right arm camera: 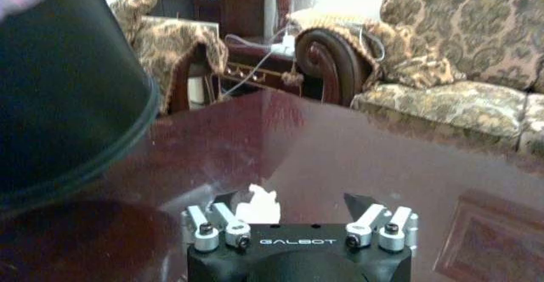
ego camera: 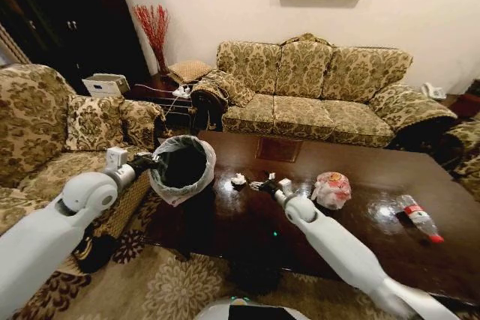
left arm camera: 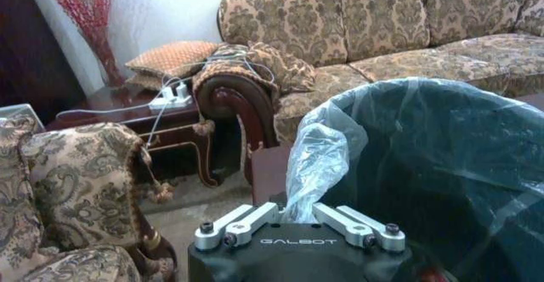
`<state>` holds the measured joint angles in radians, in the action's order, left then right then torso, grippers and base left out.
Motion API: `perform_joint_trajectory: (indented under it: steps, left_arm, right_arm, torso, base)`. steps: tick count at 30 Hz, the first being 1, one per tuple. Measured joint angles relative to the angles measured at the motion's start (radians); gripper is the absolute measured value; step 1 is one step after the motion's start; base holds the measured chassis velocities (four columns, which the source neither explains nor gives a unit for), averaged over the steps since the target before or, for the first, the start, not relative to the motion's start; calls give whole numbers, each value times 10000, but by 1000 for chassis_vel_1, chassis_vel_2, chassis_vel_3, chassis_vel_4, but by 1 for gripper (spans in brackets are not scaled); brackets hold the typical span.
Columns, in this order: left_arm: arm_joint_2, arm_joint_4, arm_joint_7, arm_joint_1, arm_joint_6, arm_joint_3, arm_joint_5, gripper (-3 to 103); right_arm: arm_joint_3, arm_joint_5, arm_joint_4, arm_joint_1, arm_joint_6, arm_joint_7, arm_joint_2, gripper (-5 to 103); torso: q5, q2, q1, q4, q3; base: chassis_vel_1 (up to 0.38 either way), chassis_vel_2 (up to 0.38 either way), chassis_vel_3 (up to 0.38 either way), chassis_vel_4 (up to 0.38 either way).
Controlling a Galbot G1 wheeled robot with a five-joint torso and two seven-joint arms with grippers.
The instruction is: Move to the front of the table and place the trash on the table into the trash bin.
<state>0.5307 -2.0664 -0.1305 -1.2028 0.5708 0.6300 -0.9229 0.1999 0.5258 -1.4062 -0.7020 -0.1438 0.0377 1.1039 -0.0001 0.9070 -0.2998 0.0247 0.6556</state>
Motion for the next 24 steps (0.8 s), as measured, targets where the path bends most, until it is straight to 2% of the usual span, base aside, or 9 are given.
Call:
perform_joint_trajectory:
  steps: [6, 13, 24]
  left_arm:
    - [-86, 6, 8, -4, 1, -25, -2, 1]
    - [-158, 15, 19, -40, 4, -8, -23, 1]
    - [-200, -148, 24, -54, 8, -5, -25, 1]
  right_arm:
    - [122, -273, 810, 96, 255, 216, 687, 72]
    - [125, -569, 1403, 213, 488, 537, 1175, 79]
    - [-74, -632, 2140, 404, 346, 740, 1785, 61]
  torso:
    - [2, 0, -1, 0, 0]
    - [0, 0, 0, -2, 0]
    - [1, 0, -1, -2, 0]
  base:
    - [0, 0, 0, 0]
    - [0, 0, 0, 0]
    - [0, 0, 0, 0]
